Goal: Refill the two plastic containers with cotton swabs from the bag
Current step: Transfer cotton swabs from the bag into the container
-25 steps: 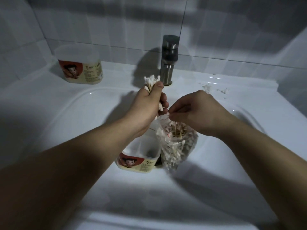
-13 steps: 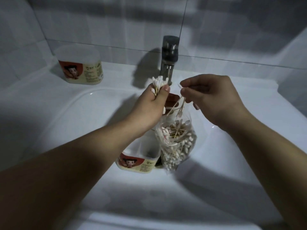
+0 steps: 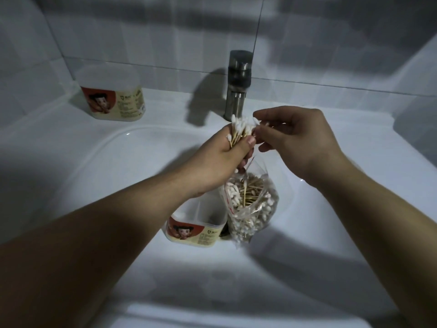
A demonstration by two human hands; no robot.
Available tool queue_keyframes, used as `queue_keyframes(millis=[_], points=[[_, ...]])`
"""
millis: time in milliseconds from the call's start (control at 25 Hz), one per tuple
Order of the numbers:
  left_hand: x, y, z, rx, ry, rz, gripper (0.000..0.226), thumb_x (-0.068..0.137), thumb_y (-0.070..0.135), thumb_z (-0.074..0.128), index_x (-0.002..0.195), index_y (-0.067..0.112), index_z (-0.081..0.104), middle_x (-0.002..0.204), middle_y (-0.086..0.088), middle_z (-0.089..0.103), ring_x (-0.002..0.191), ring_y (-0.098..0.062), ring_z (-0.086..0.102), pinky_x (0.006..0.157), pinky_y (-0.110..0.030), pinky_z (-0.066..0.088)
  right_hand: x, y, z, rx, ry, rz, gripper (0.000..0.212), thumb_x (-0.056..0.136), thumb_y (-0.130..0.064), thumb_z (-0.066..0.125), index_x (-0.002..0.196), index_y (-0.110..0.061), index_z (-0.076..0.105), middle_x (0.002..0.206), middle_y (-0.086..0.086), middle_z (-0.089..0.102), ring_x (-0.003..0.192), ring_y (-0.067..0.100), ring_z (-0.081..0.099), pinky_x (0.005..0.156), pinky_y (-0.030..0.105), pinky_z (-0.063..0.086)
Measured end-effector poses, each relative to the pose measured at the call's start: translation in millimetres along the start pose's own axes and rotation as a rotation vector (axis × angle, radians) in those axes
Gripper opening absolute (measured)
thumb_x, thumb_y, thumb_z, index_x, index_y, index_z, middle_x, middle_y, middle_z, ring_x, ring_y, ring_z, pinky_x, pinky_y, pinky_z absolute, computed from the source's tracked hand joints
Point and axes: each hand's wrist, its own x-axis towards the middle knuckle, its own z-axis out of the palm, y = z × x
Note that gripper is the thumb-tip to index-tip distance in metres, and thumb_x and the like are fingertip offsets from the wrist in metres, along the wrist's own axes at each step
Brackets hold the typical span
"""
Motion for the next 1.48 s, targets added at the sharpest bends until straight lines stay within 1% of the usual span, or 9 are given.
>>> queue_keyframes(millis=[160, 360, 600, 760, 880, 1040, 1120, 1240, 1480], points=[[1, 0, -1, -0.003, 0.020, -0.001, 0.018, 0.108, 0.022, 0.046, 0.092, 0.021, 0.055, 0.078, 0.002, 0.053, 0.067, -0.007, 0.051, 0.069, -0.029, 0.048, 1, 2, 1, -0.032, 0.038, 0.005, 0.020, 0.098, -0.009, 0.061, 0.114, -0.015, 0.072, 0.083, -0.001, 0.076, 0.071, 0.009, 0.074, 0.065, 0.019, 0.056], [1, 3, -2, -0.010, 0.066, -0.015, 0.024, 0.106, 0.023, 0.051, 0.085, 0.021, 0.061, 0.067, 0.009, 0.057, 0.062, -0.003, 0.056, 0.069, -0.027, 0.053, 1, 0, 0, 0.148, 0.071, 0.094, 0.007, 0.099, -0.010, 0.060, 0.098, -0.014, 0.065, 0.085, 0.005, 0.077, 0.077, 0.019, 0.076, 0.073, 0.036, 0.063], [0, 2, 0, -0.026, 0.103, -0.082, 0.025, 0.107, 0.026, 0.048, 0.119, 0.008, 0.062, 0.094, -0.002, 0.072, 0.080, -0.009, 0.073, 0.071, -0.022, 0.058, 1, -3, -1, 0.240, 0.039, 0.170, 0.005, 0.097, -0.008, 0.062, 0.094, -0.012, 0.059, 0.091, 0.006, 0.079, 0.087, 0.020, 0.076, 0.084, 0.043, 0.062], [0, 5, -2, -0.090, 0.144, -0.109, 0.029, 0.108, 0.025, 0.046, 0.126, 0.008, 0.060, 0.108, -0.008, 0.075, 0.086, -0.012, 0.073, 0.069, -0.018, 0.057, 2, -5, -5, 0.236, 0.097, 0.132, 0.006, 0.093, -0.008, 0.065, 0.097, -0.011, 0.062, 0.085, 0.004, 0.079, 0.087, 0.018, 0.077, 0.085, 0.040, 0.061], [-3, 8, 2, -0.144, 0.048, -0.090, 0.024, 0.110, 0.018, 0.042, 0.124, 0.006, 0.058, 0.089, -0.008, 0.071, 0.072, -0.011, 0.068, 0.067, -0.024, 0.059, 1, 1, 2, 0.148, 0.011, 0.127, 0.004, 0.093, -0.015, 0.070, 0.094, -0.013, 0.067, 0.087, 0.002, 0.078, 0.089, 0.017, 0.075, 0.085, 0.042, 0.061], [-5, 8, 3, -0.095, 0.009, -0.085, 0.016, 0.109, 0.014, 0.042, 0.097, 0.012, 0.052, 0.071, -0.002, 0.053, 0.056, -0.008, 0.054, 0.055, -0.023, 0.049, 2, 11, 5, 0.034, -0.011, 0.047, 0.015, 0.089, -0.018, 0.076, 0.102, -0.020, 0.071, 0.091, -0.004, 0.077, 0.085, 0.008, 0.073, 0.077, 0.037, 0.060], [-5, 9, 2, -0.092, -0.002, -0.099, 0.019, 0.109, 0.015, 0.043, 0.093, 0.014, 0.053, 0.069, -0.001, 0.051, 0.055, -0.008, 0.052, 0.054, -0.022, 0.047, 3, 12, 2, -0.059, -0.011, -0.055, 0.030, 0.089, -0.018, 0.075, 0.116, -0.028, 0.070, 0.100, -0.010, 0.077, 0.093, 0.002, 0.072, 0.084, 0.034, 0.058], [-5, 10, 2, -0.073, 0.000, -0.098, 0.022, 0.109, 0.015, 0.043, 0.089, 0.015, 0.053, 0.068, -0.001, 0.052, 0.056, -0.009, 0.053, 0.054, -0.023, 0.048, 1, 11, 2, -0.150, -0.086, -0.127, 0.027, 0.097, -0.016, 0.064, 0.118, -0.028, 0.074, 0.107, -0.017, 0.075, 0.100, -0.004, 0.068, 0.095, 0.036, 0.057], [-3, 11, -1, 0.092, 0.043, -0.091, 0.017, 0.106, 0.010, 0.045, 0.110, 0.010, 0.062, 0.060, -0.001, 0.047, 0.048, -0.011, 0.048, 0.049, -0.028, 0.043, -8, 6, 9, -0.183, -0.159, -0.165, 0.036, 0.097, -0.036, 0.061, 0.132, -0.029, 0.065, 0.116, -0.017, 0.071, 0.111, -0.003, 0.063, 0.091, 0.029, 0.055]])
